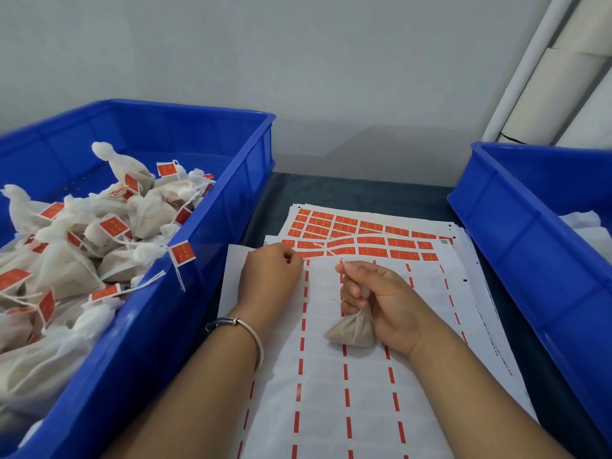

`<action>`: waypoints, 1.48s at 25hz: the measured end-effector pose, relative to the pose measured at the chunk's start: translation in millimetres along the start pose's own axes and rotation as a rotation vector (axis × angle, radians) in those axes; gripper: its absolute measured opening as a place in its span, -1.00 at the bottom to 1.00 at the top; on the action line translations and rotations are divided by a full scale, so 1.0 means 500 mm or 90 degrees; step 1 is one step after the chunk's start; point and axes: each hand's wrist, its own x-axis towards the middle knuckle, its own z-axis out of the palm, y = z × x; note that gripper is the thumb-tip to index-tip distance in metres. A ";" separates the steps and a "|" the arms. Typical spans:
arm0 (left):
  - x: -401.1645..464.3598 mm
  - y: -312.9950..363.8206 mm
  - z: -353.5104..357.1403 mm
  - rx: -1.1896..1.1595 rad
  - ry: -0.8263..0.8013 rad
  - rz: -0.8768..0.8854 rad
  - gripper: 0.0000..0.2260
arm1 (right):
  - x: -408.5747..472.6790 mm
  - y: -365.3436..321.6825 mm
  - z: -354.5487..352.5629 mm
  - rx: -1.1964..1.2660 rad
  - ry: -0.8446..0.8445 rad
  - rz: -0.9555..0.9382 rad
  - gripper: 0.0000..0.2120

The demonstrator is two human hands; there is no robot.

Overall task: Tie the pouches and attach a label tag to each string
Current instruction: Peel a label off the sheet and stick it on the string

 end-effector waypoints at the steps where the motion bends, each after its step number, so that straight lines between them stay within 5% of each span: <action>1: 0.001 0.001 -0.001 -0.012 0.001 -0.003 -0.93 | -0.001 0.000 0.000 0.001 0.000 0.001 -0.71; 5: 0.005 0.005 -0.014 -0.078 0.058 -0.043 -0.91 | -0.010 -0.008 0.003 -0.006 0.033 -0.001 -0.73; 10: 0.008 0.016 -0.026 -0.155 0.160 -0.064 -0.88 | -0.037 -0.044 0.015 -0.289 0.134 -0.117 -0.92; 16: 0.003 0.054 -0.055 -0.295 0.243 -0.101 -0.83 | -0.054 -0.072 0.015 -0.430 0.117 -0.231 -0.79; 21: -0.013 0.086 -0.084 -0.410 0.288 -0.119 -0.82 | -0.063 -0.088 0.009 -0.449 0.115 -0.275 -0.89; 29: -0.053 0.195 -0.092 -0.516 -0.150 -0.428 -0.82 | -0.070 -0.102 0.011 -0.529 0.121 -0.309 -0.88; 37: -0.113 0.232 -0.090 -0.480 -0.326 -0.349 -0.86 | -0.069 -0.106 -0.001 -0.556 0.191 -0.358 -0.87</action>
